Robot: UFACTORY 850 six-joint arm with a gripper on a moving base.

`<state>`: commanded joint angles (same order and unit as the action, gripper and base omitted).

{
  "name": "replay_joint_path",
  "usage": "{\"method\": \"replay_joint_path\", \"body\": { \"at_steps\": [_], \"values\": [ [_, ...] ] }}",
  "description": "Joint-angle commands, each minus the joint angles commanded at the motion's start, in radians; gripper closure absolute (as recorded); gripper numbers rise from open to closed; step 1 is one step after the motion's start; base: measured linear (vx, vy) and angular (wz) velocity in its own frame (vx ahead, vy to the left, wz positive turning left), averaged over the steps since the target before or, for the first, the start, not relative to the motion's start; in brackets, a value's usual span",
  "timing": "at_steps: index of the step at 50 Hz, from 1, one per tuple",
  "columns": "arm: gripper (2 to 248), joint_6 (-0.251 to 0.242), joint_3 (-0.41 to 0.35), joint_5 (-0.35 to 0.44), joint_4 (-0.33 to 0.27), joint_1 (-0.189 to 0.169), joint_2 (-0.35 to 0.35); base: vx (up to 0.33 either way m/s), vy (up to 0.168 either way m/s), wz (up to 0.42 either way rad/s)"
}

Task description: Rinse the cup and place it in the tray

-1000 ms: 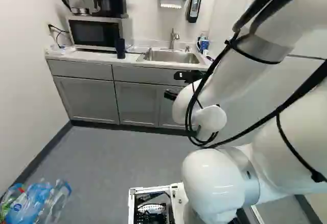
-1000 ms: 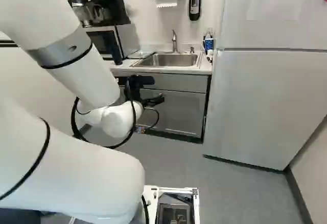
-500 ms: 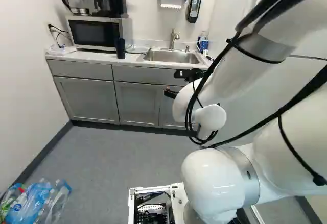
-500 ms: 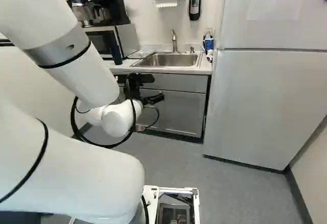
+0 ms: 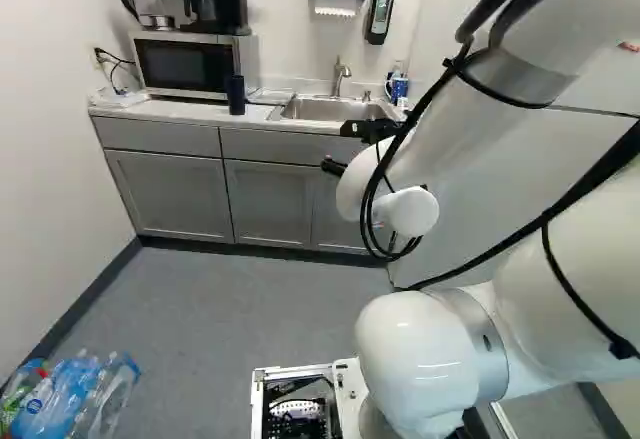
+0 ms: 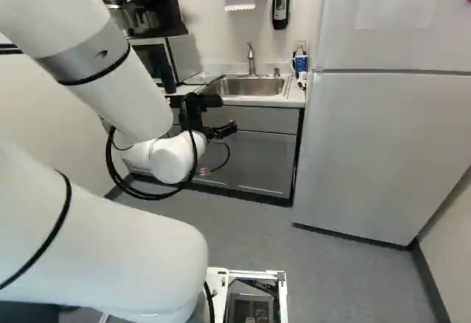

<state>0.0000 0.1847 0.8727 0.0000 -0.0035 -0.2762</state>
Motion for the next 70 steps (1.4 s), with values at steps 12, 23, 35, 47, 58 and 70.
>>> {"method": "replay_joint_path", "body": {
  "at_steps": [12, 23, 35, 47, 58, 70],
  "values": [
    [3, 0.0, 0.034, 0.0, 0.0, 0.0, 0.005, 0.0, 0.0, 0.0],
    [3, 0.0, 0.065, 0.0, 0.0, 0.0, 0.01, 0.0, 0.0, 0.0],
    [3, 0.0, 0.097, 0.0, 0.0, 0.0, 0.015, 0.0, 0.0, 0.0],
    [3, 0.0, 0.126, 0.0, 0.0, 0.0, 0.015, 0.0, 0.0, 0.0],
    [3, 0.0, 0.153, 0.0, 0.0, 0.0, 0.017, 0.0, 0.0, 0.0],
    [3, 0.0, 0.183, -0.014, 0.0, 0.0, 0.02, 0.0, 0.0, 0.0]
  ]
}}
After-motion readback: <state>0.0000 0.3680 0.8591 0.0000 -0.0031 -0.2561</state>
